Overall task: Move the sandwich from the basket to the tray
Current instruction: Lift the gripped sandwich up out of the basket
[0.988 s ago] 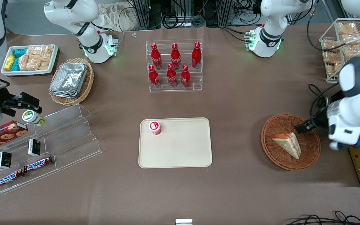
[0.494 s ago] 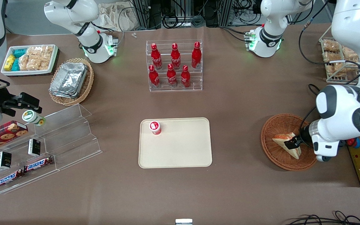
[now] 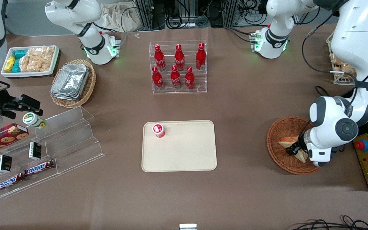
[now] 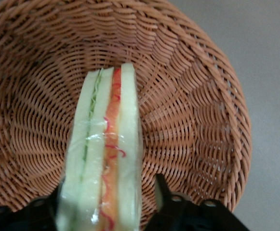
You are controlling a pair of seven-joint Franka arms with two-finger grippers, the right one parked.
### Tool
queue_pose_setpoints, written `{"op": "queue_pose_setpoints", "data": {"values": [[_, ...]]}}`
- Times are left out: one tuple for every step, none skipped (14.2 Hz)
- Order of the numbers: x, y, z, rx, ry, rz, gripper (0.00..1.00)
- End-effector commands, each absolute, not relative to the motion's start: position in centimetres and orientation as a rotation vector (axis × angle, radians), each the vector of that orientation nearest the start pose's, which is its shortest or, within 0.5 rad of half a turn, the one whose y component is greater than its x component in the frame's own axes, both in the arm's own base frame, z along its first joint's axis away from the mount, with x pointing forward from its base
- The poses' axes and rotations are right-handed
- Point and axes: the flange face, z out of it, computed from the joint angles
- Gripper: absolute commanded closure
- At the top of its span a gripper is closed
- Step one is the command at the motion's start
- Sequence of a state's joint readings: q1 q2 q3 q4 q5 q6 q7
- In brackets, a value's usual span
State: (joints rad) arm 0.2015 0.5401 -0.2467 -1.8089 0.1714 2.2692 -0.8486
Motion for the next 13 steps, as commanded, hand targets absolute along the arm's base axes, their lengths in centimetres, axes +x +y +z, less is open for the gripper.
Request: {"op": "queue_pose_setpoints", "data": {"values": [[65.0,-1.5,25.4,-2.891,-1.092,0.013,1.00],[65.0,-1.4,26.0,-2.888,-1.092,0.009,1.00],[64.9,-1.4,27.3,-2.880,-1.086,0.009,1.00],[64.5,-1.4,28.7,-2.865,-1.068,0.036,1.00],[64.0,-1.6,30.6,-2.847,-1.051,0.060,1.00],[63.9,-1.7,32.8,-2.833,-1.047,0.064,1.00],[63.9,-2.2,35.3,-2.829,-1.038,0.059,1.00],[63.8,-4.1,37.9,-2.856,-0.980,0.064,1.00],[64.3,-6.1,40.7,-2.901,-0.908,0.063,1.00],[64.8,-7.9,43.4,-2.936,-0.885,0.067,1.00],[64.7,-10.0,45.3,-2.986,-0.855,0.088,1.00],[64.4,-12.2,46.2,-3.034,-0.797,0.090,1.00],[63.8,-14.7,46.7,-3.080,-0.689,0.087,1.00]]}}
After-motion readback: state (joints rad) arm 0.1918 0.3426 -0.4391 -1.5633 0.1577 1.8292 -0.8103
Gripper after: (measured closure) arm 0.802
